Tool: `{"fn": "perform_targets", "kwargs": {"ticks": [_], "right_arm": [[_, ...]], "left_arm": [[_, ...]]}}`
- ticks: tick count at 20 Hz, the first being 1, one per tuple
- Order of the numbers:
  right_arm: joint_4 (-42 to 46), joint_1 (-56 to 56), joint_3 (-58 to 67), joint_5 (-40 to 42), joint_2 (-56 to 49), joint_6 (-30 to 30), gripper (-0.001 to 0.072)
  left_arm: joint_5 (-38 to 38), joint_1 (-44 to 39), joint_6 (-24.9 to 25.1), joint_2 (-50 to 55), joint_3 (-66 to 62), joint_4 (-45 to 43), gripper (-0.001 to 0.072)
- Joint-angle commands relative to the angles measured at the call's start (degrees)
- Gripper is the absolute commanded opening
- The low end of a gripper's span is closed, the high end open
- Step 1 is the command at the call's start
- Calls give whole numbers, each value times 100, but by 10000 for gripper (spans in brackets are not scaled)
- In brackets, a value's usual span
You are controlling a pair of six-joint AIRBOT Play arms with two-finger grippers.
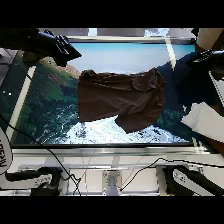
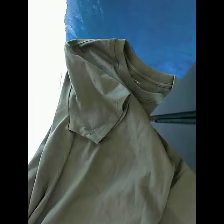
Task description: Fold the shirts.
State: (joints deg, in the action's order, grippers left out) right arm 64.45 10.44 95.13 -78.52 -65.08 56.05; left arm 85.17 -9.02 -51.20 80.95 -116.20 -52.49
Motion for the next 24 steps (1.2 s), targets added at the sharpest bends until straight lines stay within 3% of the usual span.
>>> {"fn": "perform_targets", "kwargs": {"ticks": [1,24], "right_arm": [[0,-7,-2,-2,2,2,23],[0,-7,-2,103,2,-39,23]], "left_arm": [[-2,0,0,-4,2,0,13],[0,0,0,-4,2,0,13]]}}
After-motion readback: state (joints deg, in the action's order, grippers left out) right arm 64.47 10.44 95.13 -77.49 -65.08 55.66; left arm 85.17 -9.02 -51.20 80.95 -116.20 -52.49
